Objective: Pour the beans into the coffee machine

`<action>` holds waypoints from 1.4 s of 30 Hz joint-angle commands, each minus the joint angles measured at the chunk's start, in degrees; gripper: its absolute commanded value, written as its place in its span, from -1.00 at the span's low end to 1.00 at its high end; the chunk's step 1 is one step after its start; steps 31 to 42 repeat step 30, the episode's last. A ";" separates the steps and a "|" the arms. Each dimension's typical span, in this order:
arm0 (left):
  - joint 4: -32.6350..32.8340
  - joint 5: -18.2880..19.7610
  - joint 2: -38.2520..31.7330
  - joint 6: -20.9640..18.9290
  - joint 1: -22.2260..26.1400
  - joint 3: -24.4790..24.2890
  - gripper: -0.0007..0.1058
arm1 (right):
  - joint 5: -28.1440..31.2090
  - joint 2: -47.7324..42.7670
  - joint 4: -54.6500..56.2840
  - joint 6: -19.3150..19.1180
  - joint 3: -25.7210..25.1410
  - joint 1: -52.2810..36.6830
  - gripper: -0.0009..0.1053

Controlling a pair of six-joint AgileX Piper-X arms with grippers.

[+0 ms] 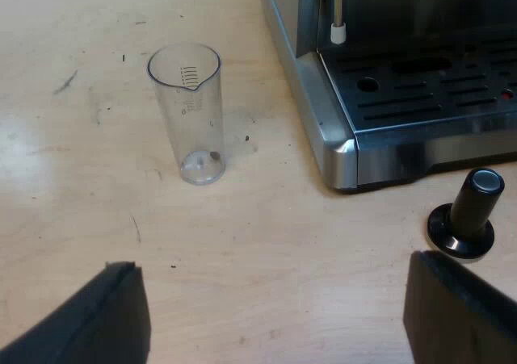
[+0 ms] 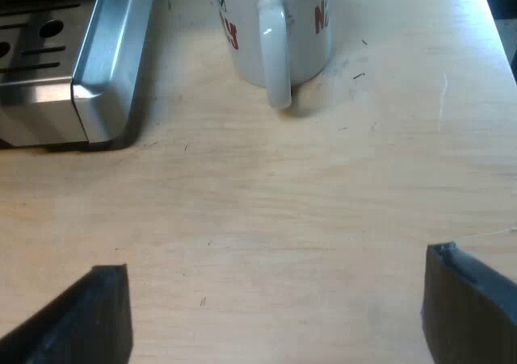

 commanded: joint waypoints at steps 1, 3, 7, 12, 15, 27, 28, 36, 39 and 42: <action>-0.60 -0.84 -2.23 -0.68 -0.10 -0.08 0.27 | -0.62 -2.56 0.02 -0.15 -0.26 -0.02 0.50; -0.60 -0.84 -2.23 -0.68 -0.10 -0.08 0.27 | -0.62 -2.55 0.02 -0.15 -0.26 -0.02 0.50; -0.60 -0.84 -2.23 -0.68 -0.10 -0.08 0.27 | -0.62 -2.55 0.02 -0.15 -0.26 -0.02 0.50; -0.60 -0.84 -2.23 -0.68 -0.10 -0.08 0.27 | -0.62 -2.55 0.02 -0.15 -0.26 -0.02 0.50; -0.60 -0.84 -2.23 -0.68 -0.10 -0.08 0.27 | -0.62 -2.55 0.02 -0.15 -0.26 -0.02 0.50; -0.60 -0.84 -2.35 -0.68 -0.31 -0.08 0.27 | -0.62 -2.55 0.02 -0.15 -0.26 -0.02 0.50; -0.60 -0.84 -2.35 -0.68 -0.69 -0.08 0.27 | -0.62 -2.55 0.02 -0.15 -0.26 -0.02 0.50; -0.60 -0.84 -2.48 -0.68 -1.17 -0.08 0.27 | -0.62 -2.55 0.02 -0.15 -0.26 -0.02 0.50; -0.60 -0.84 -2.48 -0.68 -1.17 -0.08 0.27 | -0.62 -2.55 0.02 -0.15 -0.26 -0.02 0.50; -0.60 -0.84 -2.48 -0.68 -1.17 -0.08 0.27 | -0.62 -2.55 0.02 -0.15 -0.26 -0.02 0.50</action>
